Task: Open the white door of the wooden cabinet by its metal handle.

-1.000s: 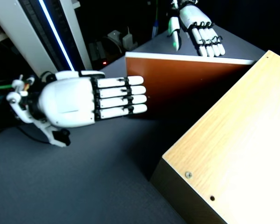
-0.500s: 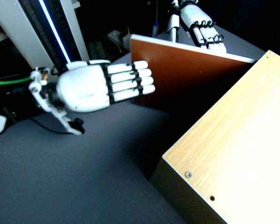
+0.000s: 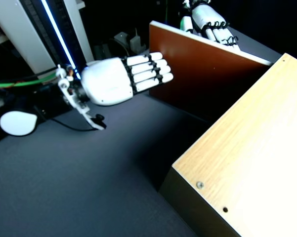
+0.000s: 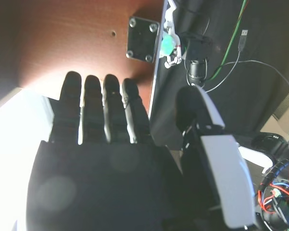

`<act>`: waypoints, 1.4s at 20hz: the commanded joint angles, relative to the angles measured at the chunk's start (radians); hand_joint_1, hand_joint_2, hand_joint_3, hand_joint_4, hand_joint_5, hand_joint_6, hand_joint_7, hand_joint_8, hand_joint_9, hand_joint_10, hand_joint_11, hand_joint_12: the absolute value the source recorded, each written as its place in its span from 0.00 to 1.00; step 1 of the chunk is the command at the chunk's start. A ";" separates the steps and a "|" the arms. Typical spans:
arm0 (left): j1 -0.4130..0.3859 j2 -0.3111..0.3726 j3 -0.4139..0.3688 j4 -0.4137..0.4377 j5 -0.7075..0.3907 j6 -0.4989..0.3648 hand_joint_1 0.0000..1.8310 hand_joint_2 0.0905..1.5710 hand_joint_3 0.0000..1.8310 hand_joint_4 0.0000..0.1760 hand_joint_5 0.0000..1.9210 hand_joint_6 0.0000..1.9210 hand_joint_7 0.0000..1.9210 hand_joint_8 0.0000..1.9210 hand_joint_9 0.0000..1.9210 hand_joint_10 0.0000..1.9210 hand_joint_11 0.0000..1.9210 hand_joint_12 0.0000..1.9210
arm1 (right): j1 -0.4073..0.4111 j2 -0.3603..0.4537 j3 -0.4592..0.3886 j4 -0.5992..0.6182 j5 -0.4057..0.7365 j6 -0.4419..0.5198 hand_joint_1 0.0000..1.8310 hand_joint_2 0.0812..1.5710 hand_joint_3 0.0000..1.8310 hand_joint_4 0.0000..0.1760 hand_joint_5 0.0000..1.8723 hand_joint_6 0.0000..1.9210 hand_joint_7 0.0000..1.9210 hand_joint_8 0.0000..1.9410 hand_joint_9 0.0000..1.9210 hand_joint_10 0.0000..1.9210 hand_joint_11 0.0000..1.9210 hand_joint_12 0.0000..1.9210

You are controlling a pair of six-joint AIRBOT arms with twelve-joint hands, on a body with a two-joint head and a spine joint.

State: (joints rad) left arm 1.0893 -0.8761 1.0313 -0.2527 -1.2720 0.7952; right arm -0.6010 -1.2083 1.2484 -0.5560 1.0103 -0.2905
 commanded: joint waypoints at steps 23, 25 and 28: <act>-0.021 -0.006 0.015 -0.011 -0.117 0.005 0.00 1.00 0.07 0.25 0.05 0.01 0.01 0.00 0.00 0.00 0.00 0.00 | 0.087 -0.153 0.018 0.008 0.112 0.006 0.22 0.91 0.01 0.00 0.00 0.00 0.00 0.00 0.00 0.00 0.00 0.00; -0.021 -0.006 0.015 -0.011 -0.117 0.005 0.00 1.00 0.07 0.31 0.04 0.00 0.01 0.00 0.00 0.00 0.00 0.00 | 0.091 -0.154 0.018 0.007 0.112 0.006 0.21 0.92 0.00 0.00 0.02 0.00 0.00 0.00 0.00 0.00 0.00 0.00; -0.021 -0.006 0.014 -0.011 -0.118 0.005 0.00 1.00 0.07 0.31 0.04 0.00 0.01 0.00 0.00 0.00 0.00 0.00 | 0.092 -0.154 0.018 0.006 0.112 0.006 0.28 0.89 0.00 0.00 0.01 0.00 0.00 0.00 0.00 0.00 0.00 0.00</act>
State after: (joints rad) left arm 1.0763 -0.8825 1.0405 -0.2550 -1.2648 0.7998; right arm -0.5198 -1.3617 1.2697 -0.5880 1.0061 -0.2890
